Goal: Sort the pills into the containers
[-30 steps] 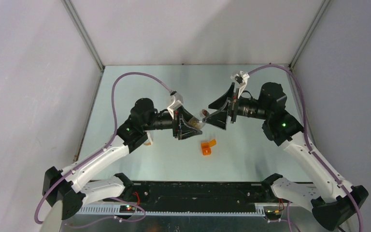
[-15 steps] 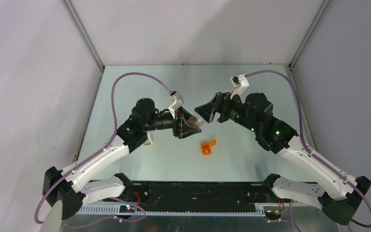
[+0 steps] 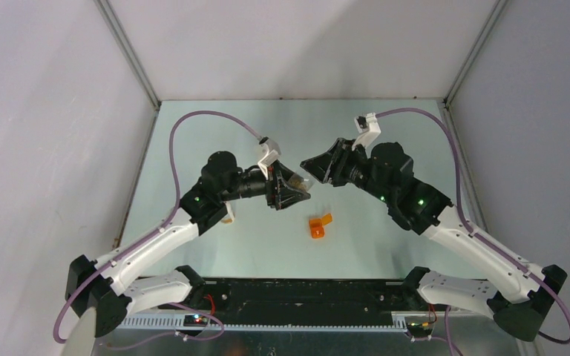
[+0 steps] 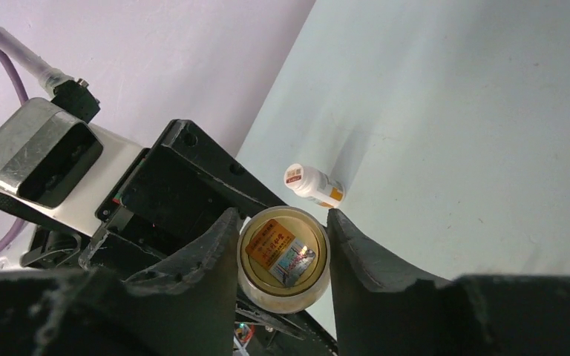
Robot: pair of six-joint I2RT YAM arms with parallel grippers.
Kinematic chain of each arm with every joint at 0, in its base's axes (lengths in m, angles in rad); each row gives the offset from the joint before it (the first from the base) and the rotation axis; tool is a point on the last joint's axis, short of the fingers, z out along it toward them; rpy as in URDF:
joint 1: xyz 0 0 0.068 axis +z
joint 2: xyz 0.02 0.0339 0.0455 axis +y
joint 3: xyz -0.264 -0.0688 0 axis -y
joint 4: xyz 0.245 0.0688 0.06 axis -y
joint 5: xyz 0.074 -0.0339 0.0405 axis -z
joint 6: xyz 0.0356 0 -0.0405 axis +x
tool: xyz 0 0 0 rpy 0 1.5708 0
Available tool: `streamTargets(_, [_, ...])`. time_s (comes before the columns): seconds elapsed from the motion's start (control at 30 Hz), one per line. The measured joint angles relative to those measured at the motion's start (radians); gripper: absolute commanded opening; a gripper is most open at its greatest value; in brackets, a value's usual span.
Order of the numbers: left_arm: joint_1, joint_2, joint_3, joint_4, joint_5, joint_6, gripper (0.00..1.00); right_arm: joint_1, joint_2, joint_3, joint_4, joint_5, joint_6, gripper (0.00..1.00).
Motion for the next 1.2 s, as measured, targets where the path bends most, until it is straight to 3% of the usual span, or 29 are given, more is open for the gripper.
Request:
streamTargets(0.1, [0.000,0.000,-0.007,0.020,-0.001,-0.015,0.00,-0.001,0.002,0.000,0.008,-0.018,0.004,0.16])
streamTargets(0.27, [0.001,0.001,-0.008,0.040,0.006,-0.027,0.00,-0.030,-0.002,0.000,0.035,-0.095,-0.068,0.08])
streamTargets(0.37, [0.001,0.001,-0.008,0.047,0.023,-0.031,0.00,-0.087,-0.003,-0.002,0.045,-0.224,-0.140,0.00])
streamTargets(0.53, [0.000,0.010,-0.008,0.061,0.088,-0.039,0.00,-0.215,-0.008,-0.018,0.075,-0.565,-0.286,0.01])
streamTargets(0.57, [-0.001,0.011,-0.008,0.061,0.105,-0.043,0.00,-0.228,-0.008,-0.019,0.077,-0.609,-0.307,0.33])
streamTargets(0.63, [-0.001,0.013,-0.008,0.061,0.132,-0.048,0.00,-0.245,-0.013,-0.021,0.080,-0.663,-0.335,0.76])
streamTargets(0.73, [-0.001,0.013,-0.008,0.067,0.148,-0.049,0.00,-0.247,-0.031,-0.024,0.082,-0.644,-0.332,0.96])
streamTargets(1.03, [0.000,0.013,-0.008,0.087,0.114,-0.049,0.00,-0.142,-0.016,-0.026,0.085,-0.391,-0.193,0.92])
streamTargets(1.2, [0.000,0.013,-0.008,0.067,-0.003,-0.042,0.00,-0.158,-0.002,-0.045,0.042,-0.247,-0.090,0.88])
